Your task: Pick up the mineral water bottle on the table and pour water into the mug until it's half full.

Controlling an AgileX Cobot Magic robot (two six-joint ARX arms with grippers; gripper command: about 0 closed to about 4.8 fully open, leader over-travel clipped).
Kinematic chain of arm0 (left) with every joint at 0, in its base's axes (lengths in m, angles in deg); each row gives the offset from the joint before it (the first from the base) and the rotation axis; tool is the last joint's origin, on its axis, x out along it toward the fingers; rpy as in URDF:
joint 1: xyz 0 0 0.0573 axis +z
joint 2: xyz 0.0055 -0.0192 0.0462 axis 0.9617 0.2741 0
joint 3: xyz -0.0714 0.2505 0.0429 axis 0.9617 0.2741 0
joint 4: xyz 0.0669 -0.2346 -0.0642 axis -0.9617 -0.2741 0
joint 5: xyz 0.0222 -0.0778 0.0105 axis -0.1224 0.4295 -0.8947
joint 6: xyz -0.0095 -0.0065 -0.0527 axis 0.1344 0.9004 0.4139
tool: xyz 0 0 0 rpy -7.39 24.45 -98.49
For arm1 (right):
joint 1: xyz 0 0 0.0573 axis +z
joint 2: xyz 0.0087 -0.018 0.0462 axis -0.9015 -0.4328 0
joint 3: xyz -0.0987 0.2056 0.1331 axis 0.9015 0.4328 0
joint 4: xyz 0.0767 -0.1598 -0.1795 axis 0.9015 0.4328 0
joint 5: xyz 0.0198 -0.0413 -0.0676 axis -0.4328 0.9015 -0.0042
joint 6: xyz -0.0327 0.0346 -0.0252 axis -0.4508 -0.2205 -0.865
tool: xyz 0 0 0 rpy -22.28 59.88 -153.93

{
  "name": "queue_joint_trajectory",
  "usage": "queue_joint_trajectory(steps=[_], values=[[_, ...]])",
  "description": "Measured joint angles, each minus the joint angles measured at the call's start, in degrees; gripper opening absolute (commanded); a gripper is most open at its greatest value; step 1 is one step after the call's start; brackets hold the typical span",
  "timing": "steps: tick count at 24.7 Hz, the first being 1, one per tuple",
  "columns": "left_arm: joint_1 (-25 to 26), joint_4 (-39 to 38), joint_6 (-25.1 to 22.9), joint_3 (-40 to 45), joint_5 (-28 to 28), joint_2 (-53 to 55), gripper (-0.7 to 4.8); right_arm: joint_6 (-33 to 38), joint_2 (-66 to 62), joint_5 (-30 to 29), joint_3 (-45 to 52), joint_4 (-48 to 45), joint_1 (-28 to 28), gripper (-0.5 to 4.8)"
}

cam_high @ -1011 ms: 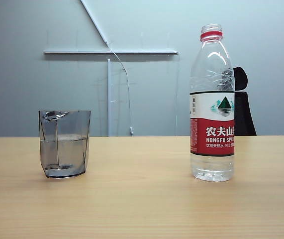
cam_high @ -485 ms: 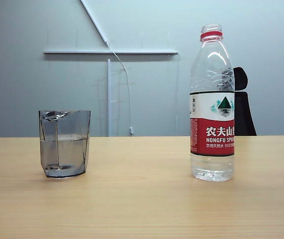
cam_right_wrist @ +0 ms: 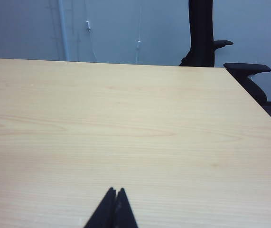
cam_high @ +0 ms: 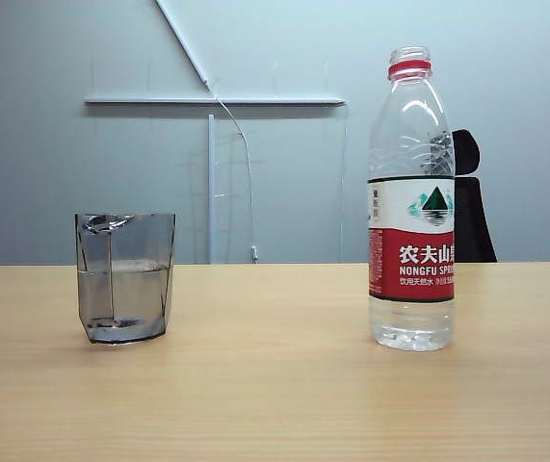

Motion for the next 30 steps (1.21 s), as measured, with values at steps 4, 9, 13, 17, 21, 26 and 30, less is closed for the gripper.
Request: queue_joint_trajectory(steps=[4,9,13,17,21,26,30], values=[[0.0,0.0,0.0,0.0,0.0,0.0,-0.02,-0.1,0.0,0.0,0.0,0.0,-1.5,-0.09],[0.0,0.0,0.0,0.0,0.0,0.0,-0.02,-0.2,0.0,0.0,0.0,0.0,-1.5,-0.08],[0.0,0.0,0.0,0.0,0.0,0.0,-0.02,-0.2,0.0,0.0,0.0,0.0,-1.5,-0.08],[0.0,0.0,0.0,0.0,0.0,0.0,-0.02,-0.2,0.0,0.0,0.0,0.0,-1.5,-0.08],[0.0,0.0,0.0,0.0,0.0,0.0,-0.02,-0.2,0.0,0.0,0.0,0.0,-1.5,-0.08],[0.0,0.0,0.0,0.0,0.0,0.0,-0.02,-0.2,0.0,0.0,0.0,0.0,-1.5,-0.08],[0.0,0.0,0.0,0.0,0.0,0.0,-0.02,-0.2,0.0,0.0,0.0,0.0,-1.5,-0.08]])
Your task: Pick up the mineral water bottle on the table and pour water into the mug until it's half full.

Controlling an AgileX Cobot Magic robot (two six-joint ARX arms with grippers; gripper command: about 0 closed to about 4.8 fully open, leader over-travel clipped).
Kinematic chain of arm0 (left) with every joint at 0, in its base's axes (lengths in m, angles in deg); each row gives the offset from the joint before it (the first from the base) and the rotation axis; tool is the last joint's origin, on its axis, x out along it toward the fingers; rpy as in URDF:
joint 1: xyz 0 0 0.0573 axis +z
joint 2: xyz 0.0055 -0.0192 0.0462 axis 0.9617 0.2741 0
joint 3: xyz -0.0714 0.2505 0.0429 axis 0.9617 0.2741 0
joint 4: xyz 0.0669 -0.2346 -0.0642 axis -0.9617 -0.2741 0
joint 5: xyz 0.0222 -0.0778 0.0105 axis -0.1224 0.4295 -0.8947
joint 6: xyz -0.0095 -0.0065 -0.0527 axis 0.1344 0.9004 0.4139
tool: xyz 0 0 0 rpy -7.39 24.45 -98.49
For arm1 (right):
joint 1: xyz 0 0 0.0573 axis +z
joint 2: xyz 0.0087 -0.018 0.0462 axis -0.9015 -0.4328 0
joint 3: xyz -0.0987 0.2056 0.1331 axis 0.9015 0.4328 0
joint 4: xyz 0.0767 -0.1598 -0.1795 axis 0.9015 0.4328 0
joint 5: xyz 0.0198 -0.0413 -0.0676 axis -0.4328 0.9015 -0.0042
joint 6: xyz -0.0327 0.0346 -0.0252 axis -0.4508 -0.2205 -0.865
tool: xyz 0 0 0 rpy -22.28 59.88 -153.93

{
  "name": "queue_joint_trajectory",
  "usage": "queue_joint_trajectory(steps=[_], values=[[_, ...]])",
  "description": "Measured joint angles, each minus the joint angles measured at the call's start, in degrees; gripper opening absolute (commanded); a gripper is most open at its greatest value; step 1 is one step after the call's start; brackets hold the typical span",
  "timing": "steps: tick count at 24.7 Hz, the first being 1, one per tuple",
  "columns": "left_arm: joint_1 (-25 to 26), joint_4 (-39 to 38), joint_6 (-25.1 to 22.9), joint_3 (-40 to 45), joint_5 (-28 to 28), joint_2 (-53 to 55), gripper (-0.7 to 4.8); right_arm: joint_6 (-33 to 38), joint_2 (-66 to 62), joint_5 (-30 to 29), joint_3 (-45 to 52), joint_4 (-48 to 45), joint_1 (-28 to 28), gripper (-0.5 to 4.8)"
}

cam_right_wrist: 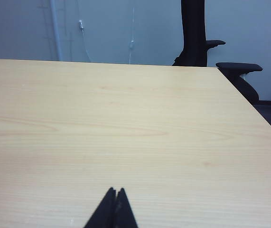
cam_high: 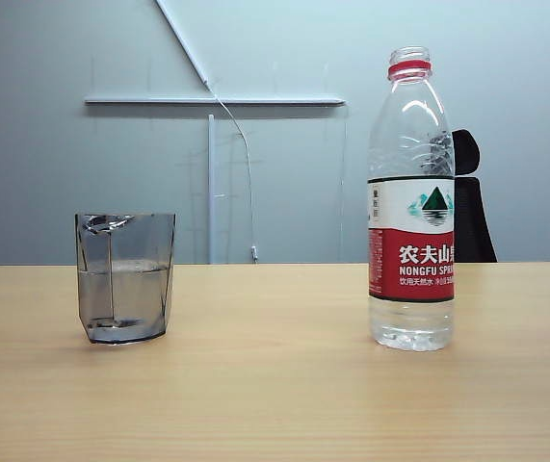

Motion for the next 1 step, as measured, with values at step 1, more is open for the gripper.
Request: queue_joint_trajectory(steps=[1], values=[[0.0,0.0,0.0,0.0,0.0,0.0,-0.02,0.0,0.0,0.0,0.0,0.0,0.0,-0.08]])
